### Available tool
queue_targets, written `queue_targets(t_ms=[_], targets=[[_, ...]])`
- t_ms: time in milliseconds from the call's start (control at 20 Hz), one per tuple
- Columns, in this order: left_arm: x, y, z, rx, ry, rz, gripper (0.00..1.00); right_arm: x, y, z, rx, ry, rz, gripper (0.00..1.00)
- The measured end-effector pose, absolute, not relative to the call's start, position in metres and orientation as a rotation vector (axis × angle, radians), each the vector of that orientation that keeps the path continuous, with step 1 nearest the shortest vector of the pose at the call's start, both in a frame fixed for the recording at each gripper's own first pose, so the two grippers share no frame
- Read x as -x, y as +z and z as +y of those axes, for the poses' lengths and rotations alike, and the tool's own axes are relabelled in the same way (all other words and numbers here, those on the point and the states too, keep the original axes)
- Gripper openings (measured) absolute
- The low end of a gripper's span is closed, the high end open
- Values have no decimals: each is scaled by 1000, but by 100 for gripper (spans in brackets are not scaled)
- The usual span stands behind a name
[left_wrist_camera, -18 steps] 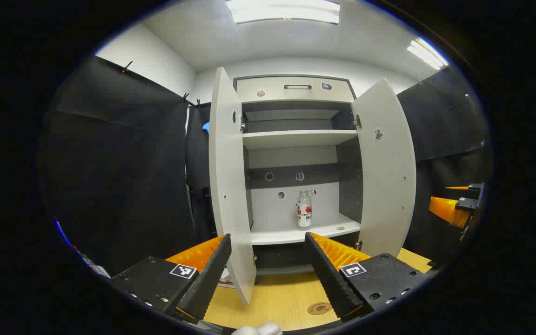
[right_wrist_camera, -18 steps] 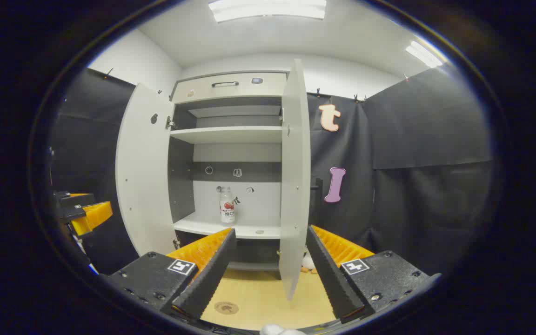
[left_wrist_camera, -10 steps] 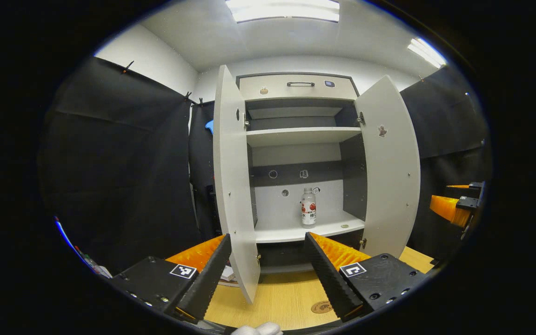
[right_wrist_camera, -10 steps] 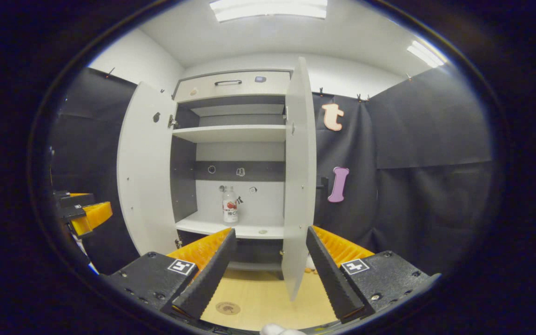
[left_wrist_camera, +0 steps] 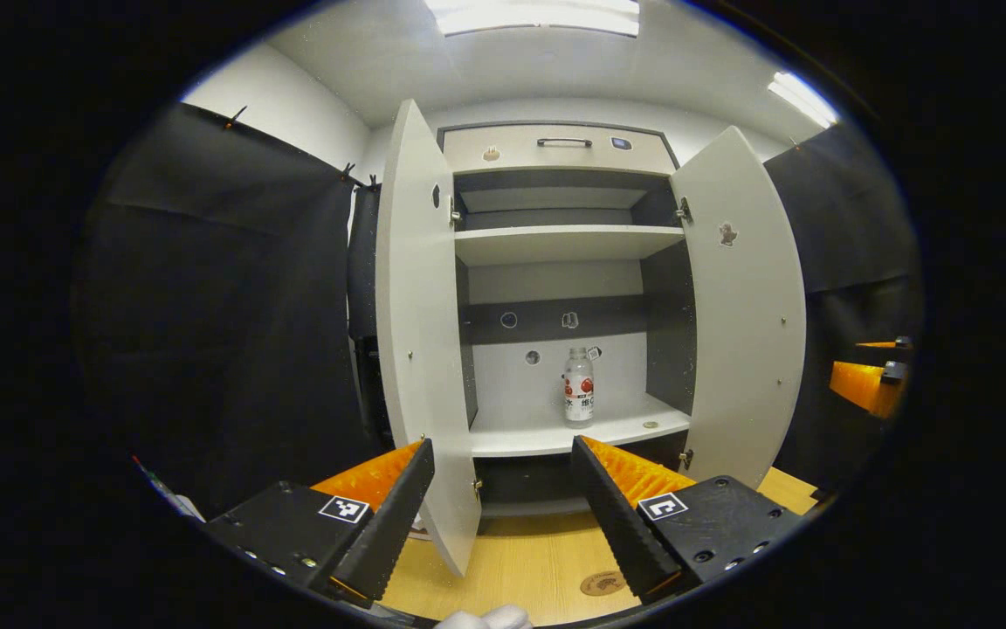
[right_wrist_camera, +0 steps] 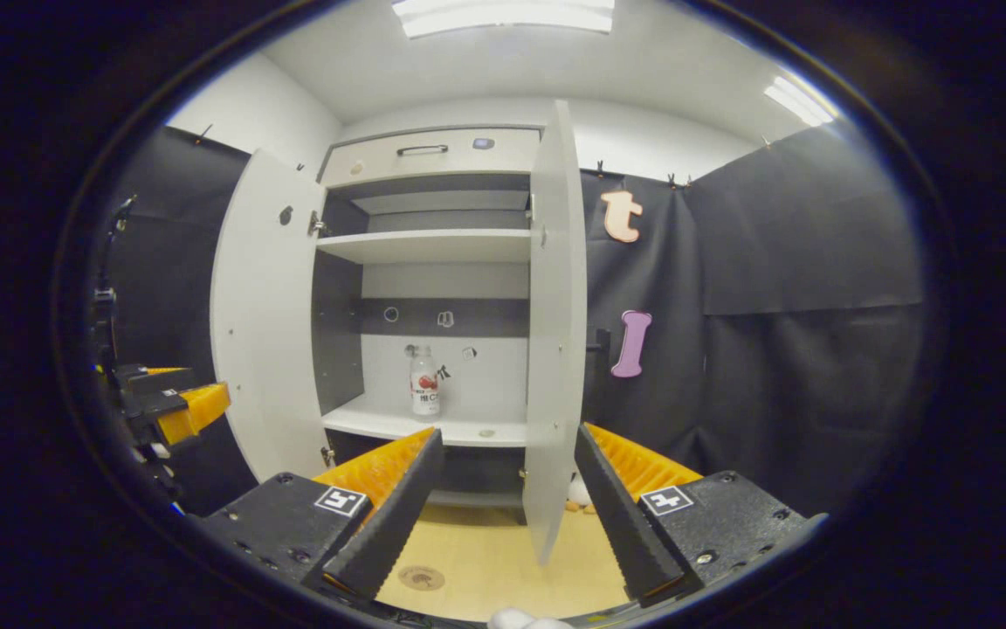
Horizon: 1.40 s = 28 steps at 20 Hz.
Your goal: Grasp the bottle in the cabinet with the left hand and place it on the coaster, then close the right door with the right hand and the left door with the left hand.
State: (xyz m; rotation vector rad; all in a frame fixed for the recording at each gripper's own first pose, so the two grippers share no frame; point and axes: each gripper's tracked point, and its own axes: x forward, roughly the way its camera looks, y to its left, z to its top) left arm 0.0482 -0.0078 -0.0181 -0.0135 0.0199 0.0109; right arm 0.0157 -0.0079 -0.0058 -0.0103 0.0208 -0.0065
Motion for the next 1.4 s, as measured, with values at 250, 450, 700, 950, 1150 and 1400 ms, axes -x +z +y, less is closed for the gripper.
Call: queue_targets(t_ms=[250, 450, 700, 950, 1150, 1400], targets=[[-106, -32, -34, 20, -27, 33, 96, -14, -3, -23, 19, -49, 28, 99], [-162, -39, -60, 35, -63, 43, 96, -11, 1, -31, 29, -76, 31, 99], [-242, -39, -90, 41, -91, 43, 96, -8, 1, -46, 20, -118, 44, 99], [-322, -36, -125, 75, -108, 41, 96, -9, -1, -61, 29, -164, 61, 99], [-374, -33, -143, 43, -98, 34, 95, -9, -3, -76, 40, -205, 79, 99], [-424, -33, -137, 56, -40, 51, 96, -12, -9, -91, 27, -236, 109, 99]])
